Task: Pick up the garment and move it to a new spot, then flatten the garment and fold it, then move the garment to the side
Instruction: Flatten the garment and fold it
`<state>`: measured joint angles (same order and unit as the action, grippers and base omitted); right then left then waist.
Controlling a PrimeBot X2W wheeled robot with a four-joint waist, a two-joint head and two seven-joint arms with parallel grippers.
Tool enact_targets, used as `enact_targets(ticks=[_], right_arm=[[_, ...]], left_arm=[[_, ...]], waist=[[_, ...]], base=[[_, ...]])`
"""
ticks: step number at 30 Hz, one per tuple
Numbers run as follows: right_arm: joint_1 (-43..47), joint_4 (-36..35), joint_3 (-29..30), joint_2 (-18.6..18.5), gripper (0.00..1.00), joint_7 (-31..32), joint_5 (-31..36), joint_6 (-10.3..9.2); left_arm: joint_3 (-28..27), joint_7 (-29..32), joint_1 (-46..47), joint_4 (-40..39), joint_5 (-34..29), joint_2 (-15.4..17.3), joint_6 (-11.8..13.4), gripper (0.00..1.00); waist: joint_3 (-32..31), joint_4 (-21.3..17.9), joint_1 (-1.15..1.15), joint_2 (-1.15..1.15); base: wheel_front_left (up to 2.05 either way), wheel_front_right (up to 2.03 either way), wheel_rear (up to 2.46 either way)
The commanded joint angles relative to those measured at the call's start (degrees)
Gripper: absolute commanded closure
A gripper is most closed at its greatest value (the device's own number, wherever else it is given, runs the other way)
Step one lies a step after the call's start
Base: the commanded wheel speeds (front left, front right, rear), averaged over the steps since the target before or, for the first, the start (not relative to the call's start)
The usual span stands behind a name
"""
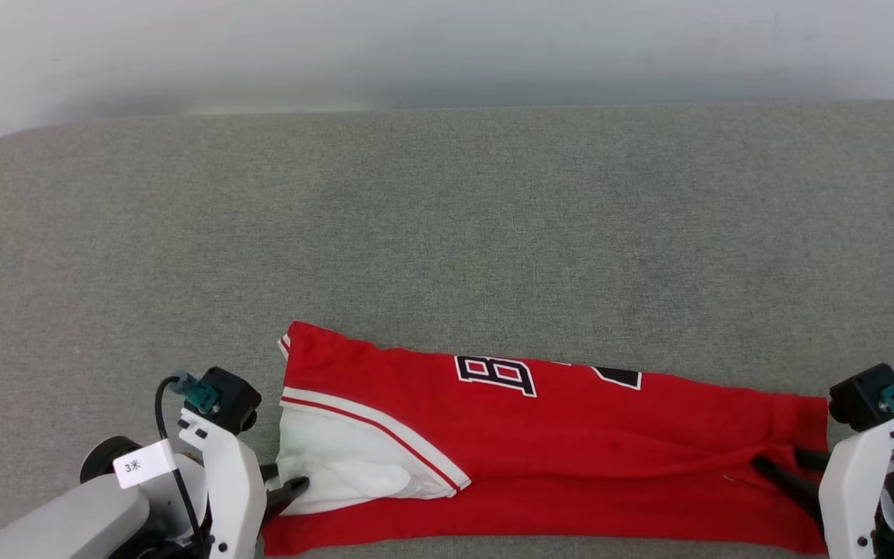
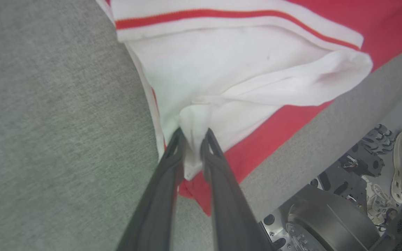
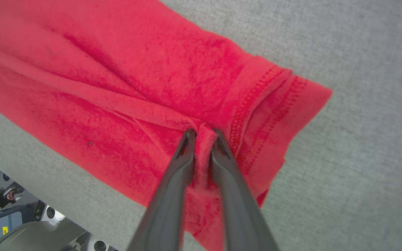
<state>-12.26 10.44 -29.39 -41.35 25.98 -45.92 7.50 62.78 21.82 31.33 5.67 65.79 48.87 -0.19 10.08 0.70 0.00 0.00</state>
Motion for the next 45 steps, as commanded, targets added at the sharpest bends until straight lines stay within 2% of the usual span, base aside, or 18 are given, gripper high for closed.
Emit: enact_targets(ticks=[1,5,8,9,14,20,27,31,38,45], right_arm=[[0.68,-0.49,1.07,0.13,0.0,-0.86,0.16,-0.02],[1.58,-2.91,4.14,-1.17,0.0,-2.32,-0.52,-0.02],[3.0,-5.28,7.89,-2.15,0.0,-2.95,-1.55,-0.02],[3.0,-5.28,7.89,-2.15,0.0,-2.95,-1.55,-0.02],[5.77,-6.77,15.46,-2.59,0.0,-3.22,-2.78,-0.02],[8.89,-4.0,22.36,-0.14,0.0,-1.9,-4.63,-0.02],[10.77,0.23,25.19,4.19,0.0,0.28,-7.91,-0.02],[10.98,1.97,24.91,6.7,0.0,1.64,-9.29,-0.02],[11.34,4.98,21.67,10.76,0.0,3.81,-12.17,-0.01],[11.79,4.71,16.95,12.87,0.0,6.69,-15.7,-0.02]], left_arm=[[-0.74,-2.03,-0.49,0.16,-0.95,-0.07,0.36,0.0],[-2.42,-8.23,-1.0,-1.07,-3.16,0.22,1.97,0.0],[-4.59,-14.41,-2.04,-2.22,-4.8,0.01,4.79,0.0],[-4.59,-14.41,-2.04,-2.22,-4.8,0.01,4.79,0.0],[-7.86,-25.04,-3.98,-3.22,-7.96,-1.13,10.6,0.0],[-10.68,-34.71,-6.27,-2.04,-11.47,-3.52,16.06,0.0],[-18.63,-37.07,-9.49,-2.3,-17.07,-8.32,20.74,0.0],[-25.59,-37.04,-13.35,-3.87,-23.45,-11.76,21.47,0.0],[-33.84,-37.07,-19.09,-4.89,-32.94,-18.37,18.71,0.0],[-41.62,-37.08,-23.77,-6.11,-40.69,-25.35,16.14,0.0]], waist=[[-0.51,0.03,0.0,0.0],[-2.02,0.11,0.0,0.0],[-2.81,0.15,0.0,0.0],[-2.81,0.15,0.0,0.0],[-3.29,0.17,0.0,0.0],[-2.71,0.56,0.0,0.0],[-1.41,1.54,0.0,0.0],[-0.65,2.2,0.0,0.0],[0.31,3.55,0.0,0.0],[0.78,4.29,0.0,0.0]], base=[[0.0,0.0,0.0],[0.0,0.0,0.0],[0.0,0.0,0.0],[0.0,0.0,0.0],[0.0,0.0,0.0],[0.0,0.0,0.0],[0.0,0.0,0.0],[0.0,0.0,0.0],[0.0,0.0,0.0],[0.0,0.0,0.0]])
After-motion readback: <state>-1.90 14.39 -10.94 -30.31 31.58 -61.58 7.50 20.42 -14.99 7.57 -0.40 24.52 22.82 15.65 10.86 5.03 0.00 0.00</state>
